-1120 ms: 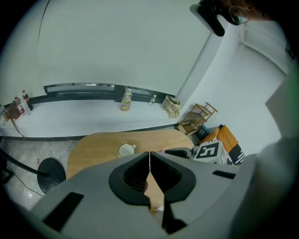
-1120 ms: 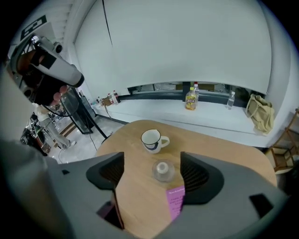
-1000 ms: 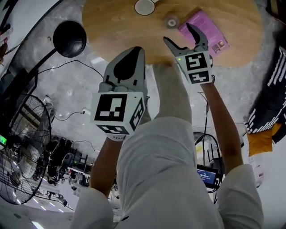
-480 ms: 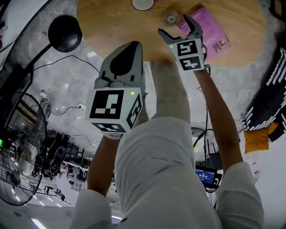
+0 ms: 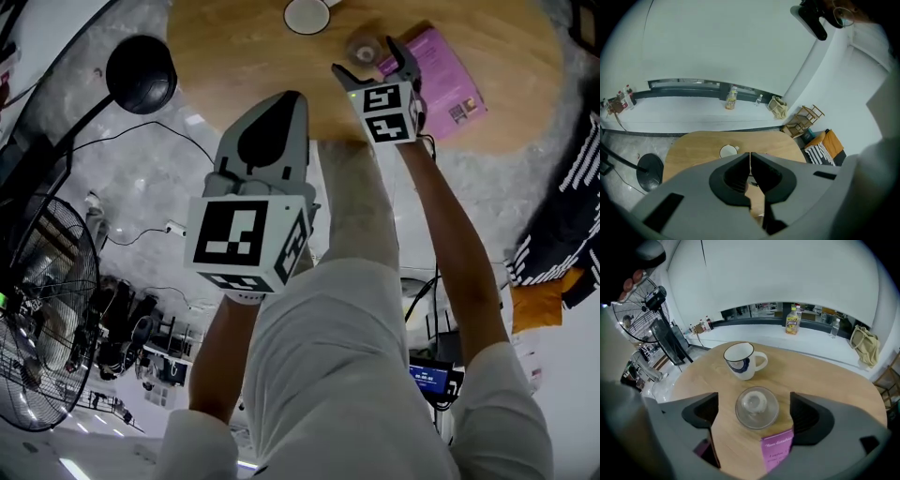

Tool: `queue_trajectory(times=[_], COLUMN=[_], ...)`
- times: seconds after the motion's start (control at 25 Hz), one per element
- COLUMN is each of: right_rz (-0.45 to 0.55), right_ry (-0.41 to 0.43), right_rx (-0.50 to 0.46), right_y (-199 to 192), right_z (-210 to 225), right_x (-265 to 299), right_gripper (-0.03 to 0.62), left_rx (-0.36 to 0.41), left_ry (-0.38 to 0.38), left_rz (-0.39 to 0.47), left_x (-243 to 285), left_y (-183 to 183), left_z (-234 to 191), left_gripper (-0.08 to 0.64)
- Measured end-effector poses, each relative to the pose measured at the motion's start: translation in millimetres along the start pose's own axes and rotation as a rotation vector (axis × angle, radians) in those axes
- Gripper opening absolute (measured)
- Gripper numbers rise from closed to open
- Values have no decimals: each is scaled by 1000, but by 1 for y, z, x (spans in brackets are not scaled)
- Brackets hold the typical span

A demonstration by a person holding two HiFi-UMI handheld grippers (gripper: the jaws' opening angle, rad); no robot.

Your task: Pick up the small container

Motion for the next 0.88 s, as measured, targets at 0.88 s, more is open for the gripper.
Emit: queue_trajectory(times=[0.88], right_rz=[-30], right_ry=[-128], right_rx=[-119], right_y=[-22], right_z=[-1], right_x=[53], right_gripper=[344], left_rx=[-50], left_ry=[-31], left_rz=[-5], left_x=[11], left_y=[-8], left_z=[-6], left_gripper=[25])
Point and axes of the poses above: the fingertips, and each gripper's own axes: x forward along the fingers, z to its right, y out of its top, the point moved 6 cm from there along -x, backward along the fingers, and after that the axes turned 10 degrees about -y, right-handed, at the moved point
